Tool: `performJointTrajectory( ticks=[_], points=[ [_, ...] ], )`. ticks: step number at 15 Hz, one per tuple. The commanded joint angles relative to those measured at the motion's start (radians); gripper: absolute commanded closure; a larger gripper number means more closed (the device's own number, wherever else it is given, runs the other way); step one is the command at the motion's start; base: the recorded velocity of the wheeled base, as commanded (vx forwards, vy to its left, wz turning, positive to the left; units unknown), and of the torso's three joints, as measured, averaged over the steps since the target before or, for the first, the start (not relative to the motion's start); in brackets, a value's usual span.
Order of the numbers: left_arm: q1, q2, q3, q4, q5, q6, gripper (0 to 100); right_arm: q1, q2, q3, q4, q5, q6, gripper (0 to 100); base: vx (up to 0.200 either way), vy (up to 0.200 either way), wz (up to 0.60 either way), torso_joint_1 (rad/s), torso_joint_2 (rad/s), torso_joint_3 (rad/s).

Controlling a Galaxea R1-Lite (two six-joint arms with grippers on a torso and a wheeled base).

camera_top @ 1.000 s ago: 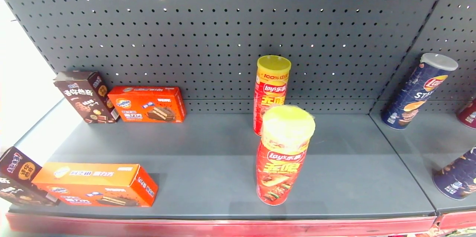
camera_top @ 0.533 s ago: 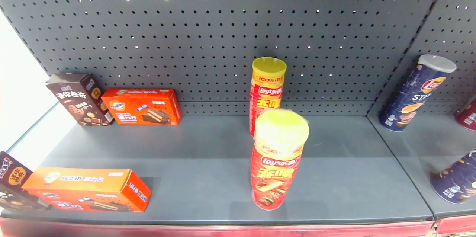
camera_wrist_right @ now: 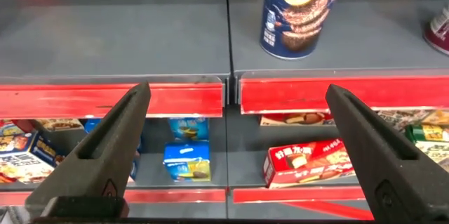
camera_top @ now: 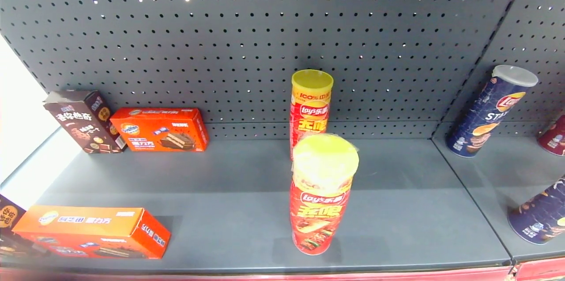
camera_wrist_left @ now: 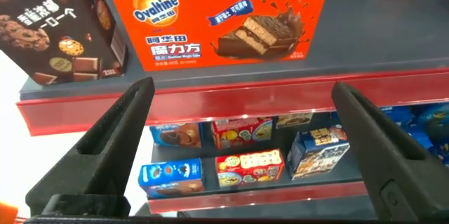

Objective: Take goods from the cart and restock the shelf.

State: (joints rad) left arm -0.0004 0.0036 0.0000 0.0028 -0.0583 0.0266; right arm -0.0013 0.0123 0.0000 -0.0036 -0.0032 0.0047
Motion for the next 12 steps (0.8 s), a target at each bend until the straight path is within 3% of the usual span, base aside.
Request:
performJointTrajectory(
  ticks=[1, 6, 7, 8, 10, 12],
  points=[
    [0.0, -0.001, 0.0, 0.0, 0.0, -0.001, 0, 0.001, 0.001, 0.0, 0.001, 0.0, 0.0, 0, 0.0, 0.0, 0.0, 0.0, 0.0, 0.0],
    [0.0, -0.002, 0.0, 0.0, 0.006, 0.006, 0, 0.001, 0.001, 0.0, 0.001, 0.0, 0.0, 0, 0.0, 0.0, 0.0, 0.0, 0.0, 0.0],
    [0.0, -0.001, 0.0, 0.0, 0.017, 0.004, 0, 0.001, 0.001, 0.0, 0.001, 0.0, 0.0, 0, 0.0, -0.2, 0.0, 0.002, 0.01, 0.002],
    [0.0, -0.001, 0.0, 0.0, 0.02, 0.003, 0, 0.001, 0.003, 0.0, 0.001, 0.0, 0.0, 0, 0.0, -0.2, 0.0, 0.002, 0.0, 0.007],
    [0.0, -0.001, 0.0, 0.0, 0.026, -0.017, 0, 0.001, 0.001, 0.0, 0.001, 0.0, 0.0, 0, 0.0, 0.0, 0.0, 0.0, 0.0, 0.0],
    [0.0, -0.002, 0.0, 0.0, 0.026, -0.017, 0, 0.001, 0.003, 0.0, 0.001, 0.0, 0.0, 0, 0.0, 0.0, 0.0, 0.0, 0.0, 0.0]
  ],
)
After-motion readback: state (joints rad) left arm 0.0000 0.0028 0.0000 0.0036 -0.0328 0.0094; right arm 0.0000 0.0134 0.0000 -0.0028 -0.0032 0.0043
